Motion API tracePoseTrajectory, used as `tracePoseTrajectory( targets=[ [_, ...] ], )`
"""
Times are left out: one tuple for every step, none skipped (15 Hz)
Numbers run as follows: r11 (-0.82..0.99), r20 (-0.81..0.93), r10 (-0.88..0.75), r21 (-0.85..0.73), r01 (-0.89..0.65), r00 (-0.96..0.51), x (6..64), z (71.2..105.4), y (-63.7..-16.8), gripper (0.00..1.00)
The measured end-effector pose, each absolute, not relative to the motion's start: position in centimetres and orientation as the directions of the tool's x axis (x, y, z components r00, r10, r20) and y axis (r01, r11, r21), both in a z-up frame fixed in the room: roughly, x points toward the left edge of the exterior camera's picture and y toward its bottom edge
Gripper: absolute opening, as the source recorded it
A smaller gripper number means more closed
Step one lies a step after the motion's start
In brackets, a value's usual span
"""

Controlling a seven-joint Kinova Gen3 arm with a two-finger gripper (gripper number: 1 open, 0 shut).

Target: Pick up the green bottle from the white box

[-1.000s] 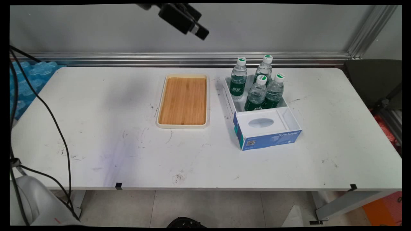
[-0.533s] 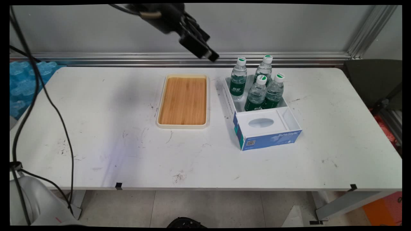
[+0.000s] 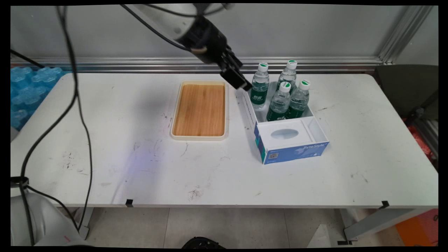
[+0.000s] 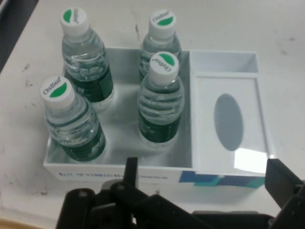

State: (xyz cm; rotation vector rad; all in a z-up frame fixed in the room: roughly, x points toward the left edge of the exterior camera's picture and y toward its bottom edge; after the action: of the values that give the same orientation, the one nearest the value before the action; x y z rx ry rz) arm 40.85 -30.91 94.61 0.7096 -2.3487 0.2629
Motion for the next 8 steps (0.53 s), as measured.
tracePoseTrajectory(
  targets=[
    [0.836, 0.645, -0.415, -0.008, -0.549, -0.641, 40.3, 93.9, -31.5, 1.0],
    [0.837, 0.643, -0.412, -0.012, -0.547, -0.645, 40.0, 93.4, -31.9, 1.0],
    [0.839, 0.641, -0.408, -0.017, -0.543, -0.65, 39.4, 92.6, -32.5, 1.0],
    [0.841, 0.639, -0.404, -0.022, -0.541, -0.655, 38.8, 91.8, -33.2, 1.0],
    [0.841, 0.637, -0.402, -0.027, -0.54, -0.658, 38.1, 90.9, -33.9, 1.0],
    [0.842, 0.637, -0.401, -0.029, -0.539, -0.659, 37.7, 90.4, -34.4, 1.0],
    [0.842, 0.636, -0.399, -0.03, -0.539, -0.66, 37.2, 89.8, -34.9, 1.0],
    [0.843, 0.637, -0.397, -0.032, -0.537, -0.661, 36.7, 89.1, -35.5, 1.0]
  ],
)
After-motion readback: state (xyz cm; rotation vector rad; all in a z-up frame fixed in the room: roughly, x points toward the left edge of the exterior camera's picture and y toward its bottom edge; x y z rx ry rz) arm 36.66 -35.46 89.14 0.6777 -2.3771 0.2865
